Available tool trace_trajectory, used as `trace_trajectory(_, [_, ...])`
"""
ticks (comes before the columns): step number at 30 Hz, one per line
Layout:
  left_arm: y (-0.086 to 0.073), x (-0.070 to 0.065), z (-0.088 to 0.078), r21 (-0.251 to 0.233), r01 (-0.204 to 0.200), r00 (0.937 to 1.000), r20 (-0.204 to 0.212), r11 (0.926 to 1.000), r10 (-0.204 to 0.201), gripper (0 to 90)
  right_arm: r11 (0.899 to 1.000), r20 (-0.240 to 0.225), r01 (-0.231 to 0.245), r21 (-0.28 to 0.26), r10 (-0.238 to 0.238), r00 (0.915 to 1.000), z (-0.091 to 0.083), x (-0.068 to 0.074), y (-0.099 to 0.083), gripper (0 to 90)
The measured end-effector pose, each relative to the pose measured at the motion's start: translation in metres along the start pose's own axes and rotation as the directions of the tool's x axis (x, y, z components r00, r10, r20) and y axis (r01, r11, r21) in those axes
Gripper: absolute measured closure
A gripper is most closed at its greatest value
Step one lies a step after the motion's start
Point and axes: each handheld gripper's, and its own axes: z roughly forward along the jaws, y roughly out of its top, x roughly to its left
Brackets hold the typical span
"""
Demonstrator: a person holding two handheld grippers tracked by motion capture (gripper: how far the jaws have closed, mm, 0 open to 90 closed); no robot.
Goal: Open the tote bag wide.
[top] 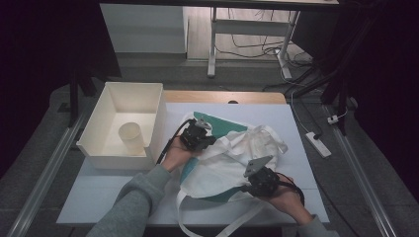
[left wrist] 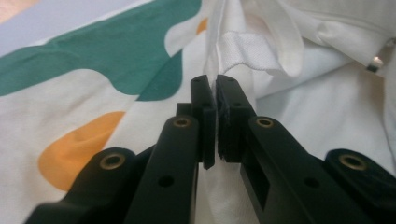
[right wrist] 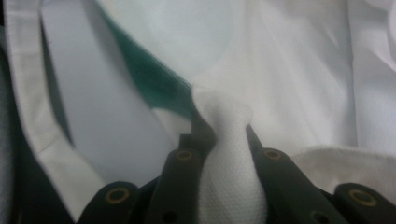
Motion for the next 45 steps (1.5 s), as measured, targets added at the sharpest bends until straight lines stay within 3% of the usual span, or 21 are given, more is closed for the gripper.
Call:
trace_trajectory(2, [0.001,0.000,-0.004,-0.017,0.004,0.9999,-0.010,0.9998,-0.004,85.9,0.999,0.020,-0.002,-0.038,0.003,0.9998,-0.007,0.006,-0.009,87.0])
trace_trajectory(8, [0.001,0.004,-0.012,-0.042,0.024,0.9993,-0.027,0.9988,-0.025,86.0,0.995,0.021,-0.019,-0.093,0.021,0.9996,-0.025,0.022,-0.029,87.8])
trace_trajectory(14, [-0.001,0.008,-0.017,-0.037,0.027,0.9990,-0.033,0.9989,-0.029,86.3,0.993,0.032,-0.062,-0.102,0.065,0.9973,-0.047,0.031,-0.049,88.0])
trace_trajectory(20, [-0.005,0.011,-0.015,-0.024,0.048,0.9984,-0.028,0.9986,-0.048,86.4,0.989,0.079,-0.122,-0.083,0.129,0.9886,-0.068,0.024,-0.076,88.1])
trace_trajectory(24, [-0.006,0.011,-0.016,-0.021,0.049,0.9985,-0.024,0.9986,-0.050,86.4,0.984,0.079,-0.167,-0.069,0.172,0.9818,-0.064,0.013,-0.089,88.1])
trace_trajectory(28, [-0.007,0.011,-0.016,-0.015,0.044,0.9988,-0.019,0.9989,-0.044,86.4,0.986,0.084,-0.161,-0.045,0.164,0.9829,-0.053,0.009,-0.087,87.9])
trace_trajectory(36, [-0.008,0.009,-0.013,-0.002,0.041,0.9991,-0.010,0.9992,-0.041,86.3,0.986,0.089,-0.152,-0.067,0.158,0.9835,-0.053,0.009,-0.085,86.0])
trace_trajectory(38, [-0.009,0.009,-0.012,0.004,0.037,0.9993,-0.007,0.9993,-0.037,86.1,0.985,0.087,-0.150,-0.085,0.158,0.9837,-0.054,0.009,-0.084,81.3])
trace_trajectory(41, [-0.009,0.009,-0.011,0.008,0.037,0.9993,-0.001,0.9993,-0.037,85.9,0.981,0.094,-0.140,-0.134,0.154,0.9837,-0.059,0.011,-0.078,64.3])
trace_trajectory(45, [-0.010,0.010,-0.010,0.015,0.042,0.9991,0.009,0.9990,-0.042,85.9,0.960,0.105,-0.125,-0.251,0.156,0.9822,-0.075,0.014,-0.061,48.4])
